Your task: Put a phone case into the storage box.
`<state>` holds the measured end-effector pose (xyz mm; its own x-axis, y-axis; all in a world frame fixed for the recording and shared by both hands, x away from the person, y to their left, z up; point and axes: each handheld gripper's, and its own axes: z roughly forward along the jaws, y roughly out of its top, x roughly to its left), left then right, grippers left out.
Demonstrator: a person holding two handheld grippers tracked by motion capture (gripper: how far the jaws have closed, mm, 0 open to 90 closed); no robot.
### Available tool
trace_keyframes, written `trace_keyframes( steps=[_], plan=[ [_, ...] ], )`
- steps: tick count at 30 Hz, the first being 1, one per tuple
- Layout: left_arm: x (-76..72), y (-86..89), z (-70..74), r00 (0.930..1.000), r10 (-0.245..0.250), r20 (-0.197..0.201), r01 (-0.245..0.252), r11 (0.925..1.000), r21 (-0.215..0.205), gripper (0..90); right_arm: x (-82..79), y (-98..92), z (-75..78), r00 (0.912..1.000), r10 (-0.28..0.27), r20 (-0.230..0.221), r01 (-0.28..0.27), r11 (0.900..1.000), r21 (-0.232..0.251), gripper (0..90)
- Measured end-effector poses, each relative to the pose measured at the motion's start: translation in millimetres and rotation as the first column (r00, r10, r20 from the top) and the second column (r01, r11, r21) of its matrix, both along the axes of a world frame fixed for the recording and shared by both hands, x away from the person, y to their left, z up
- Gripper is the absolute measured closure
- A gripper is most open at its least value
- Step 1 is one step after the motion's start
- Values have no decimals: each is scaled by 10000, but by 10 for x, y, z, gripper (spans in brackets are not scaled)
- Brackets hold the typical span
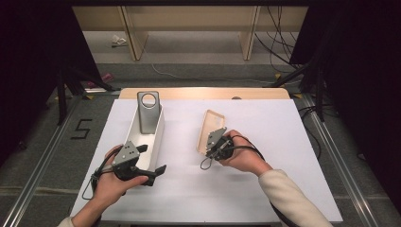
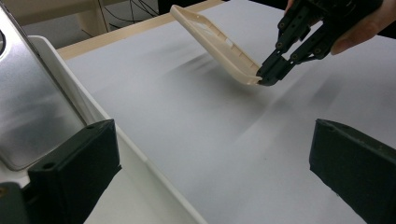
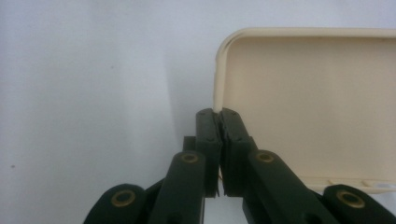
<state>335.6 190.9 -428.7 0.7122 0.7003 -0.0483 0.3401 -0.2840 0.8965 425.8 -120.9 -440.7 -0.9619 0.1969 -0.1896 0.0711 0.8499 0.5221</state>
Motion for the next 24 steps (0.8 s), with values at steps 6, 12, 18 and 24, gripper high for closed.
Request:
trace_keyframes(
  steps=[6, 12, 18, 24],
  plan=[
    [2, 2, -2, 10000, 18, -11, -18, 10000, -9, 15, -113, -91, 27, 9997, 202, 158, -210, 9986, 478, 883],
    [5, 7, 0, 10000, 49, -7, -49, 10000, -33, 18, -206, -169, 67, 9989, 374, 288, -400, 9949, 928, 883],
    [16, 2, 9, 9999, 146, -8, -146, 9999, -69, 28, -328, -228, 88, 9977, 503, 451, -550, 9922, 1114, 883],
    [32, -6, 33, 9997, 223, 21, -223, 9996, -150, 44, -465, -263, 137, 9951, 755, 639, -834, 9878, 1315, 883]
  ],
)
